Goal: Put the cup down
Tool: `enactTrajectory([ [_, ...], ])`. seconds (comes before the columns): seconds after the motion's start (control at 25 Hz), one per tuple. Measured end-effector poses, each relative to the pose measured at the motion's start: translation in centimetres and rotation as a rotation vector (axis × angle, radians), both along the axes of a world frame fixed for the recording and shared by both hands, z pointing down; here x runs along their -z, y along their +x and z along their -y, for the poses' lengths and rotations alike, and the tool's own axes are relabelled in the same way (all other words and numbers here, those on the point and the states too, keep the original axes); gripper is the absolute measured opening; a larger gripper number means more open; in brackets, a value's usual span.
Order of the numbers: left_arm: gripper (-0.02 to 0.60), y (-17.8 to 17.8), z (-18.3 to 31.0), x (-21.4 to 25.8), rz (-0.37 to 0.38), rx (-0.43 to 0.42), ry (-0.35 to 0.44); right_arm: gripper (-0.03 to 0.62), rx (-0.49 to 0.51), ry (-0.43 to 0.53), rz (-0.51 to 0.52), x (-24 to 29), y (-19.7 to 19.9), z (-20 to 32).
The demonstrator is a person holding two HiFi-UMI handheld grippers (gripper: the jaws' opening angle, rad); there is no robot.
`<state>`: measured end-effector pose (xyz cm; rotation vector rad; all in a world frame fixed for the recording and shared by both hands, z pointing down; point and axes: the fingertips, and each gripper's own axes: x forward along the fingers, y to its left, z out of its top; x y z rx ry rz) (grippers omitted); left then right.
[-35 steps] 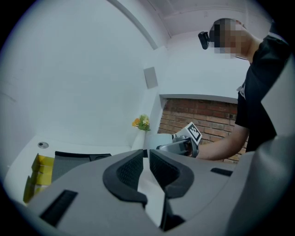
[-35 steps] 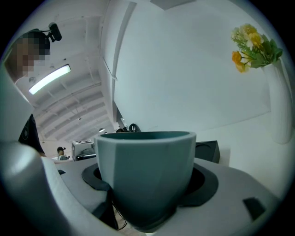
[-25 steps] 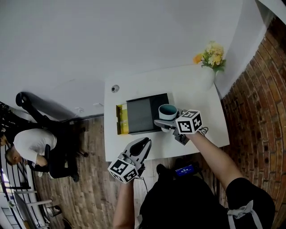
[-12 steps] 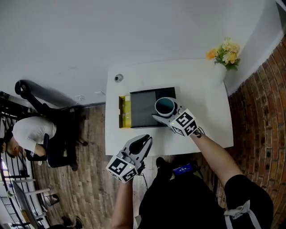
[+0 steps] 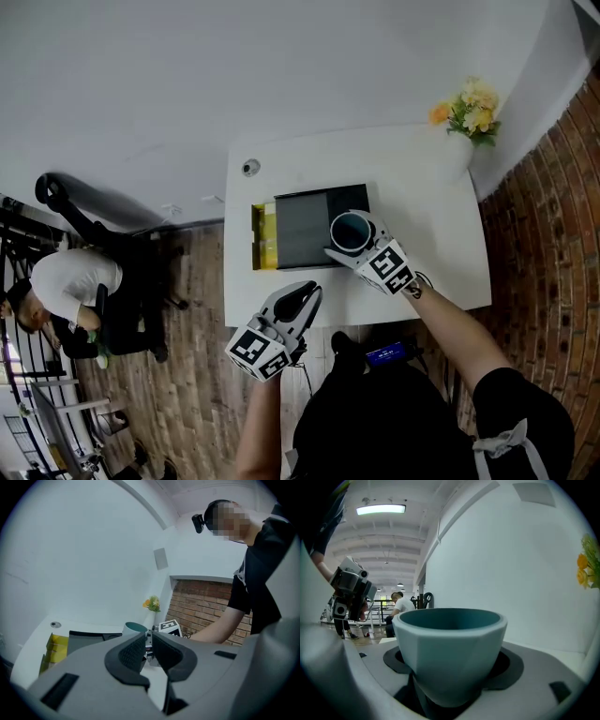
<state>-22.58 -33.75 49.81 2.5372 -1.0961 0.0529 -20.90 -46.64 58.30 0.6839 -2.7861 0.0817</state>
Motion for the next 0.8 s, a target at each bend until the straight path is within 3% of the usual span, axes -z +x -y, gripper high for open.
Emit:
enactTrajectory([
  [0.16,0.035,-0.1,-0.3,0.3,0.002,0.001,0.008,0.394,0.001,-0.037,-0.006,-0.3,0.1,0.0],
  [0.32,0.037,-0.2,-0.7,0.5,0.005,0.006,0.018,0.485,-0.007,-0.054,-0.007,-0.4,0.6,-0.1],
  [0.8,0.037,-0.7,-1.3,0.7,-0.002,0.012,0.025,0.488,-0.018,-0.097,-0.053,-0.5,3.7,-2.1],
])
